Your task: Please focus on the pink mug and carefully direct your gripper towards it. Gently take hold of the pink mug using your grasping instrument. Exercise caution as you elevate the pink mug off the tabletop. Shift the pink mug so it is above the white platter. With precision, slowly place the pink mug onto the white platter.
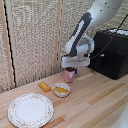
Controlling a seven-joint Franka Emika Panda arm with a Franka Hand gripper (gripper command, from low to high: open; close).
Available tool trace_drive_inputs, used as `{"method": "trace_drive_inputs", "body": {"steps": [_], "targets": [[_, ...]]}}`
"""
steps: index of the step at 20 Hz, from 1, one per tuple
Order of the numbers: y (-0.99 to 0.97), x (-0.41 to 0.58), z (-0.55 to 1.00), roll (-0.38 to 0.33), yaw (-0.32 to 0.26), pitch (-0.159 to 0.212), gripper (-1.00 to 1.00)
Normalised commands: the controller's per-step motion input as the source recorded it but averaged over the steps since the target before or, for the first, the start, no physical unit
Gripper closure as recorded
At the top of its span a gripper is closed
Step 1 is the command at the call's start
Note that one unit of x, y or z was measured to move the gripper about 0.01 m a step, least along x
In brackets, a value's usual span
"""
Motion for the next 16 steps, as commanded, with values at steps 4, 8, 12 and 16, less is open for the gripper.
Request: {"method": "trace_drive_inputs", "body": {"steps": [4,8,12,16], "targets": [[-0.09,0.034,0.85,0.048,0.0,0.025,1.0],[0.02,0.214,0.9,0.099,0.009,0.004,1.0],[0.62,0.027,0.95,0.05,0.017,0.037,1.0],[0.73,0.0,0.85,0.064,0.034,0.061,1.0]]}}
